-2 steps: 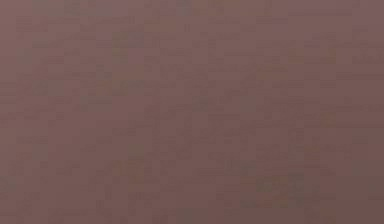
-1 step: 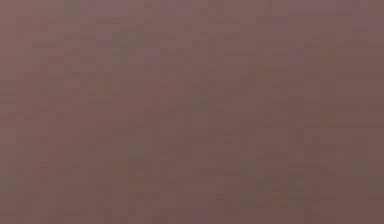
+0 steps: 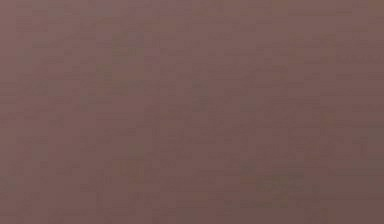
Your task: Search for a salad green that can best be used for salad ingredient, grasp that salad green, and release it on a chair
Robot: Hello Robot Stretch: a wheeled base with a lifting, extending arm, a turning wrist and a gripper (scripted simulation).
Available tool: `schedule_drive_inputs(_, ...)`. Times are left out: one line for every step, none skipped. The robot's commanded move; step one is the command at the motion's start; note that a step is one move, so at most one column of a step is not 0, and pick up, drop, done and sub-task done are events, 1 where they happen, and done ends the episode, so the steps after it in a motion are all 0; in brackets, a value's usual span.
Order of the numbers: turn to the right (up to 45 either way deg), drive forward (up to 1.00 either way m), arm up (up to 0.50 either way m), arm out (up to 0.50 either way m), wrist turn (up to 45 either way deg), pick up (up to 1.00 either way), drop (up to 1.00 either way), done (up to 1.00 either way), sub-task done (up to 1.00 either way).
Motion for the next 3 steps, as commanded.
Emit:
schedule_drive_inputs(45.0,0.0,0.0,0.0,0.0,0.0,0.0,0.0,0.0)
schedule_drive_inputs(-45.0,0.0,0.0,0.0,0.0,0.0,0.0,0.0,0.0)
schedule_drive_inputs(45.0,0.0,0.0,0.0,0.0,0.0,0.0,0.0,0.0)
